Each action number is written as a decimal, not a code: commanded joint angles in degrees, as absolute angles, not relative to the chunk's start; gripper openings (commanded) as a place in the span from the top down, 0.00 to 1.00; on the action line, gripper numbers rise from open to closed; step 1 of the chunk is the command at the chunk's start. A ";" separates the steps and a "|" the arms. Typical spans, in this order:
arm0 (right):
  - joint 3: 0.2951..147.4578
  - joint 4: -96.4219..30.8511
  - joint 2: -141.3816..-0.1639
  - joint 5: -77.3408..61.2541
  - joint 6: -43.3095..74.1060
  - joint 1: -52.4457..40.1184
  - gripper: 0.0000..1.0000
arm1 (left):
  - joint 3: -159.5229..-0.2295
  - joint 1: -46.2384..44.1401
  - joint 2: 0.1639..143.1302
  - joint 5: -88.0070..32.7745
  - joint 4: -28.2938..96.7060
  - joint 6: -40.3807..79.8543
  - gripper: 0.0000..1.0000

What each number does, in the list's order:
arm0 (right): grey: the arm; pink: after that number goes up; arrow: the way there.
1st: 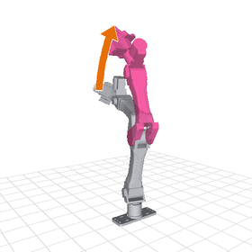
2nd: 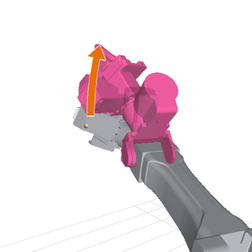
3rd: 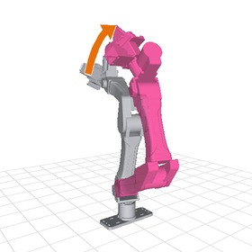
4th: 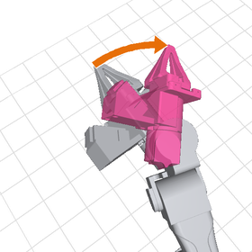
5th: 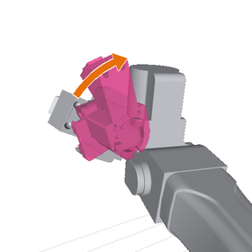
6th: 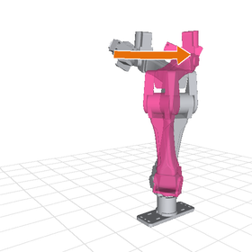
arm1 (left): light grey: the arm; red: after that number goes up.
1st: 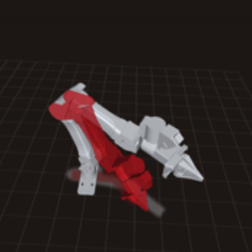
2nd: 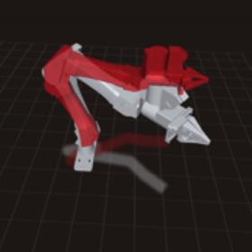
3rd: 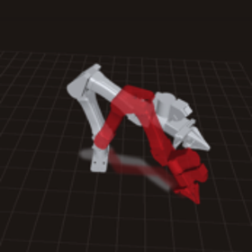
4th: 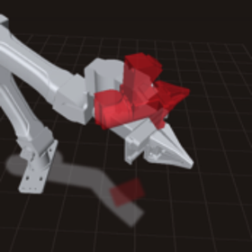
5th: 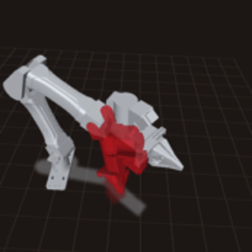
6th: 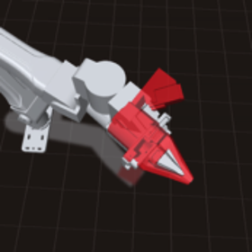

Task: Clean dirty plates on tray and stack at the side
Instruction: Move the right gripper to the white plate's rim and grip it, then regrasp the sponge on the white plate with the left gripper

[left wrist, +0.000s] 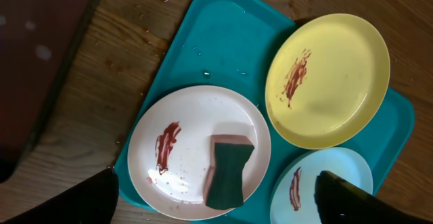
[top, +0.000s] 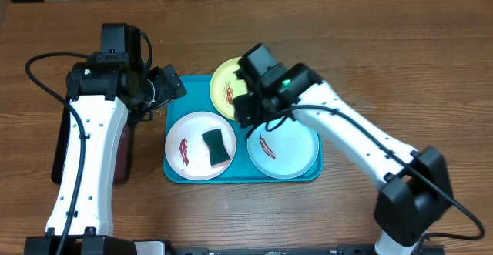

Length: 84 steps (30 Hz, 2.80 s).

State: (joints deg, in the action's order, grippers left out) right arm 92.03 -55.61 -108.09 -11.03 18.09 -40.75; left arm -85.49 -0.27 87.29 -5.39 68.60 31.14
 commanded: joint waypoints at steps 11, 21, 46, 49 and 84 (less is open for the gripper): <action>93.17 -50.24 -117.84 -7.27 22.35 -43.66 0.51 | -85.89 -0.03 87.64 -5.69 69.21 30.39 0.14; 92.95 -49.80 -120.57 -7.53 22.59 -43.77 0.56 | -85.89 -0.03 87.64 -5.85 70.28 29.39 0.13; 85.73 -44.16 -120.62 -7.55 24.10 -43.77 0.71 | -78.17 -0.03 87.77 -6.28 71.40 28.25 0.11; 85.71 -43.70 -120.62 -7.55 24.34 -43.77 0.72 | -75.37 -0.03 87.77 -8.56 69.06 26.74 0.11; 85.71 -42.50 -120.68 -7.57 27.51 -43.77 0.96 | -51.62 -6.81 92.40 -19.11 40.01 26.50 0.34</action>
